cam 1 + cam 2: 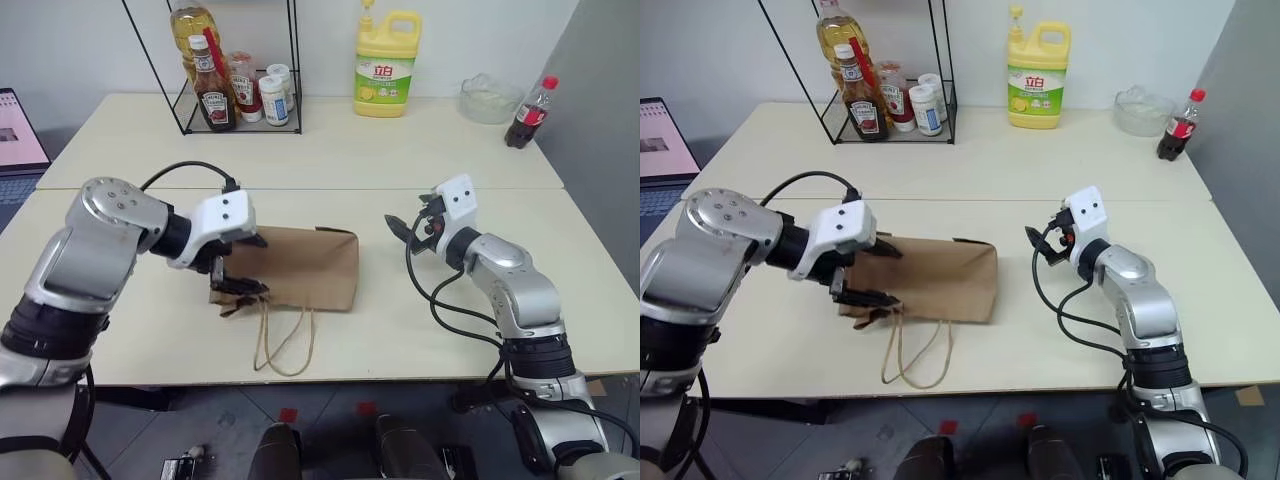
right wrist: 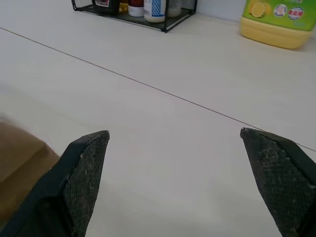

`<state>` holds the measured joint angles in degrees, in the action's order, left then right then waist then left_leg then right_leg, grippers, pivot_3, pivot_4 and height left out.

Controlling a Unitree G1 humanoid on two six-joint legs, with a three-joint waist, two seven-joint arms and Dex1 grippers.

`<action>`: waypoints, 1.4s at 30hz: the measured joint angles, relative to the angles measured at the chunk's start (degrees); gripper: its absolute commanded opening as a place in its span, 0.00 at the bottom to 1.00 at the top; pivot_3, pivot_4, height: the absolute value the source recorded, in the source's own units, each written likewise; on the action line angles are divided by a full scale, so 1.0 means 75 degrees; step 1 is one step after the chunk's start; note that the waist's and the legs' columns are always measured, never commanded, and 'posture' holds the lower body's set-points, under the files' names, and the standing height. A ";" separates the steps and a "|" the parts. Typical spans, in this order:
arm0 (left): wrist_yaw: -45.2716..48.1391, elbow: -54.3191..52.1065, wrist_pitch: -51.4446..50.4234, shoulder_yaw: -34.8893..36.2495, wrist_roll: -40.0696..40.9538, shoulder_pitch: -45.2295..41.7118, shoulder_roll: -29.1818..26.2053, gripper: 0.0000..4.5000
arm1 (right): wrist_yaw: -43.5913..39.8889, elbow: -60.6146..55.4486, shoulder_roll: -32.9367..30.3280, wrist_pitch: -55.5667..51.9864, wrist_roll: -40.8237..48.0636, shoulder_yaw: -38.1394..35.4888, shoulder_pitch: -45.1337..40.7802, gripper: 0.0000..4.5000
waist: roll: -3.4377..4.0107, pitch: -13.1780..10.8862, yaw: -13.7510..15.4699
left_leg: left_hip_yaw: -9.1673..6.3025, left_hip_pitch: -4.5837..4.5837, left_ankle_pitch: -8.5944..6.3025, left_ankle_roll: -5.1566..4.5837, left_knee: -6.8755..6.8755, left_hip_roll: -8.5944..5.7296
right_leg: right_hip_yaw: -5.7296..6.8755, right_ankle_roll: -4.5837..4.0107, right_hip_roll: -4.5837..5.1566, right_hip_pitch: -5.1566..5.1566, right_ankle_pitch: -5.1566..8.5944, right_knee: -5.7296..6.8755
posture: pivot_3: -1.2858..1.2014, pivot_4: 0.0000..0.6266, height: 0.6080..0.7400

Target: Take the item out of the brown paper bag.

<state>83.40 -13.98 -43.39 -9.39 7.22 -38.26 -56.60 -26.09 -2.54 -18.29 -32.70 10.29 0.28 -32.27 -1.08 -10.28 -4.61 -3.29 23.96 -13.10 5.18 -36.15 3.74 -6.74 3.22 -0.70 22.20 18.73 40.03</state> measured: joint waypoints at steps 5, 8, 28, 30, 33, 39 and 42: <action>-0.0060 -0.0902 -0.0321 0.0070 0.0558 0.0379 -0.0493 1.00 | -0.0004 0.0011 -0.0001 0.0046 0.0000 -0.0002 0.0003 0.99 | 0.0000 0.0000 -0.0002 | 0.0000 -0.0002 0.0000 -0.0001 0.0001 0.0000 | 0.0000 0.0000 -0.0001 0.0001 0.0000 0.0000 | 0.52 0.24 1.00; 0.0092 -0.0864 0.0591 0.0246 0.0687 0.0456 -0.0774 1.00 | -0.0033 0.0009 -0.0047 0.0046 0.0003 0.0000 0.0038 0.99 | 0.0000 0.0000 -0.0002 | 0.0002 -0.0003 0.0000 0.0000 0.0001 0.0000 | 0.0000 0.0000 -0.0001 0.0003 0.0000 -0.0001 | 0.52 0.24 1.00; 0.0143 0.0681 0.7524 0.0014 -0.0002 0.2183 0.0091 1.00 | -0.4505 -0.2363 -0.2729 0.0969 0.1105 0.1742 0.2117 0.99 | -0.0004 -0.0002 0.0143 | 0.0008 -0.0017 0.0000 -0.0006 -0.0013 0.0005 | -0.0007 -0.0005 -0.0005 -0.0013 0.0004 -0.0005 | 0.52 0.24 1.00; 0.0132 0.0735 0.7823 -0.0116 -0.0124 0.2254 0.0143 1.00 | -0.4505 -0.2247 -0.2629 0.1157 0.0961 0.1847 0.2013 0.99 | -0.0004 -0.0002 0.0153 | 0.0006 -0.0016 0.0000 -0.0006 -0.0012 0.0005 | -0.0005 -0.0005 -0.0005 -0.0013 0.0004 -0.0004 | 0.52 0.24 1.00; 0.0096 0.0815 0.8135 -0.0227 -0.0212 0.2253 0.0257 1.00 | -0.4653 -0.2105 -0.2624 0.1437 0.0835 0.2007 0.1978 0.99 | -0.0004 -0.0002 0.0184 | 0.0005 -0.0013 0.0000 -0.0006 -0.0017 0.0004 | -0.0004 -0.0005 -0.0004 -0.0014 0.0004 -0.0004 | 0.52 0.24 1.00; -0.0111 0.1047 0.8343 -0.0322 -0.0286 0.2201 0.0503 0.87 | -0.4834 -0.1947 -0.2582 0.1831 0.0603 0.2243 0.1979 1.00 | -0.0004 -0.0002 0.0186 | 0.0005 -0.0014 0.0000 -0.0006 -0.0021 0.0004 | -0.0004 -0.0005 -0.0004 -0.0016 0.0004 -0.0002 | 0.52 0.24 1.00; -0.0228 0.1045 0.8344 -0.0367 -0.0286 0.2201 0.0607 0.67 | -0.4862 -0.1945 -0.2562 0.1960 0.0576 0.2261 0.1980 1.00 | -0.0004 -0.0002 0.0188 | 0.0004 -0.0015 0.0000 -0.0006 -0.0022 0.0005 | -0.0003 -0.0005 -0.0005 -0.0017 0.0004 -0.0001 | 0.52 0.24 1.00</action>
<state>81.68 -6.14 19.19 -12.14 5.07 -21.74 -52.04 -62.56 -17.13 -37.51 -18.00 14.61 17.24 -17.42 -1.11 -10.30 -3.20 -3.26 23.85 -13.10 5.14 -36.32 3.78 -6.77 3.18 -0.74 22.07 18.76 40.02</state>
